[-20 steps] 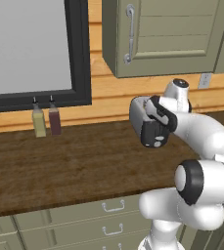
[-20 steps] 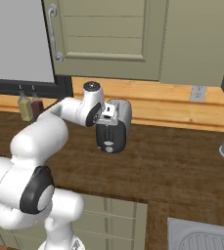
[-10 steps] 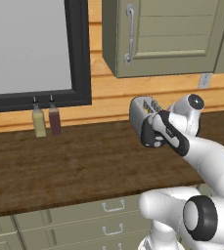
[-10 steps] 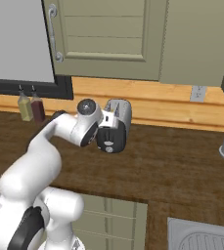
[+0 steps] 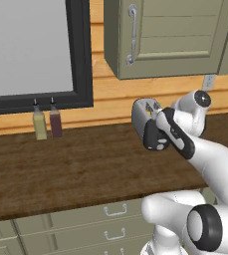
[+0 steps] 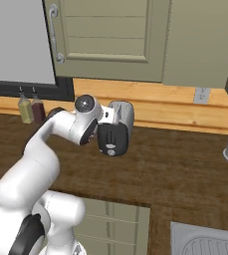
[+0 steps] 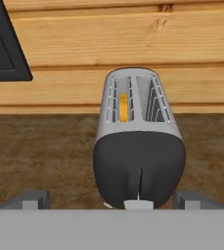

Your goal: Start the toaster. Once the lever pops up, take the bread to the plate on the dining counter.

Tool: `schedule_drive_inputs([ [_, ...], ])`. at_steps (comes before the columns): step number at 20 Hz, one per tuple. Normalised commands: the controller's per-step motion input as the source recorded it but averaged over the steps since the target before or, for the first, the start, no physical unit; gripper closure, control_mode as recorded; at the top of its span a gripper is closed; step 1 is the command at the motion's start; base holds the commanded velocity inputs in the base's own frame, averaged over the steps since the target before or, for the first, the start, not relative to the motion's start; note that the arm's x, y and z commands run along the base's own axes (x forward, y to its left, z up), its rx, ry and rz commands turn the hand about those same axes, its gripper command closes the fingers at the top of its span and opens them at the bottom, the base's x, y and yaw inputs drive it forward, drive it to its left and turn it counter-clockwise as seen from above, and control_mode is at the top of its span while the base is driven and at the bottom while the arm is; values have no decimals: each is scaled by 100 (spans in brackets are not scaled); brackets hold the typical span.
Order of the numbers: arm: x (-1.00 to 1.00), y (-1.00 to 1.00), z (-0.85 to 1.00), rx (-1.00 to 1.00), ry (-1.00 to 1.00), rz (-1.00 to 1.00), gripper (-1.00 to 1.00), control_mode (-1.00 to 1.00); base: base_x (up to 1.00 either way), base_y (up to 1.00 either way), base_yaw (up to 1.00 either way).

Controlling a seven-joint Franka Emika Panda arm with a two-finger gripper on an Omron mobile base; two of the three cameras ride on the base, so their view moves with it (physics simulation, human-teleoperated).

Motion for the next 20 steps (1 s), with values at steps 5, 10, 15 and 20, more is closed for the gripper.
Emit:
schedule_drive_inputs([
  [5,1,0,8,0,-4,0,-100,-100,0,0,0],
  [10,0,-1,-4,0,-22,0,-100,-100,0,0,0],
  [15,0,-1,-1,0,-10,0,-100,-100,0,0,0],
  [20,10,-1,0,0,3,0,-100,-100,0,0,0],
])
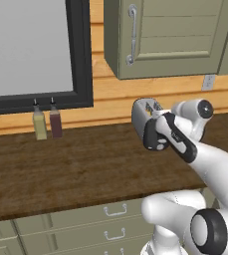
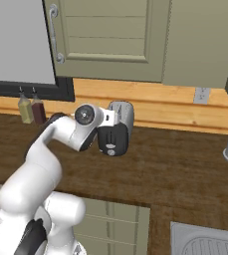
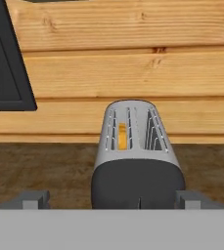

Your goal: Start the toaster. Once the lever pops up, take the bread to the plate on the dining counter.

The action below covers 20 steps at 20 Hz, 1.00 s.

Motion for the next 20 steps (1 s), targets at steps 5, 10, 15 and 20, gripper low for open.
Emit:
schedule_drive_inputs([
  [5,23,-1,0,0,4,0,-100,-100,0,0,0],
  [10,20,-1,0,0,1,0,-100,-100,0,0,0],
  [15,28,-2,0,0,0,0,-100,-100,0,0,0],
  [20,31,-12,0,0,1,0,-100,-100,0,0,0],
])
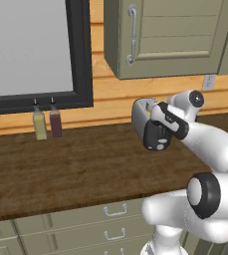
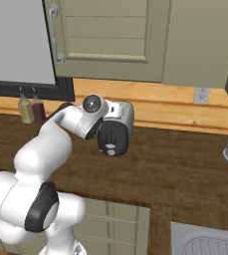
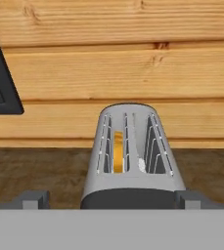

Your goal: Start the toaster. Once the lever pops up, take the bread to the plate on the dining counter.

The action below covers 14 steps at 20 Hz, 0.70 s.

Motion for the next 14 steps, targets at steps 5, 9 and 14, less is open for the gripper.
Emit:
schedule_drive_inputs([
  [5,27,-18,-5,0,0,0,-100,-100,0,0,0],
  [9,20,-20,-12,0,0,0,-100,-100,0,0,0],
  [14,6,0,-8,0,0,0,-100,-100,0,0,0],
])
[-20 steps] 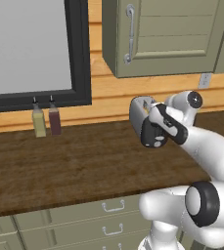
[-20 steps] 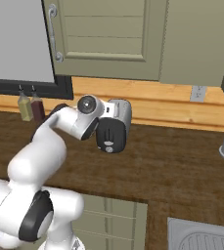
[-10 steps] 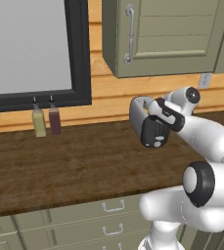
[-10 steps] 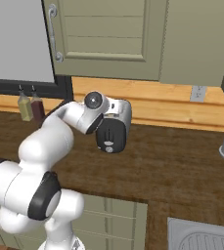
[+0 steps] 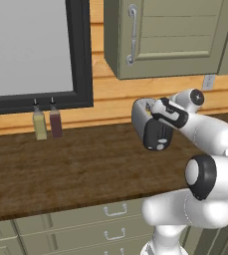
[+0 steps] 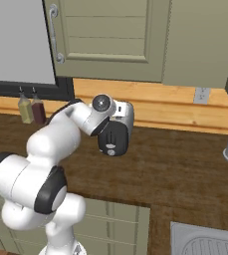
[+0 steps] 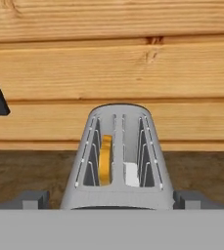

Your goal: Start the toaster. Once the lever pops up, take the bread to the plate on the dining counter.

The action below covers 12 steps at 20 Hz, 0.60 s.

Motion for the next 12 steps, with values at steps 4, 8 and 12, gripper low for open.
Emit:
schedule_drive_inputs([
  [4,14,1,-7,0,0,0,-100,-100,0,0,0],
  [8,22,9,-4,0,0,-2,-100,-100,0,0,0],
  [12,16,11,0,0,0,-3,-100,-100,0,0,0],
])
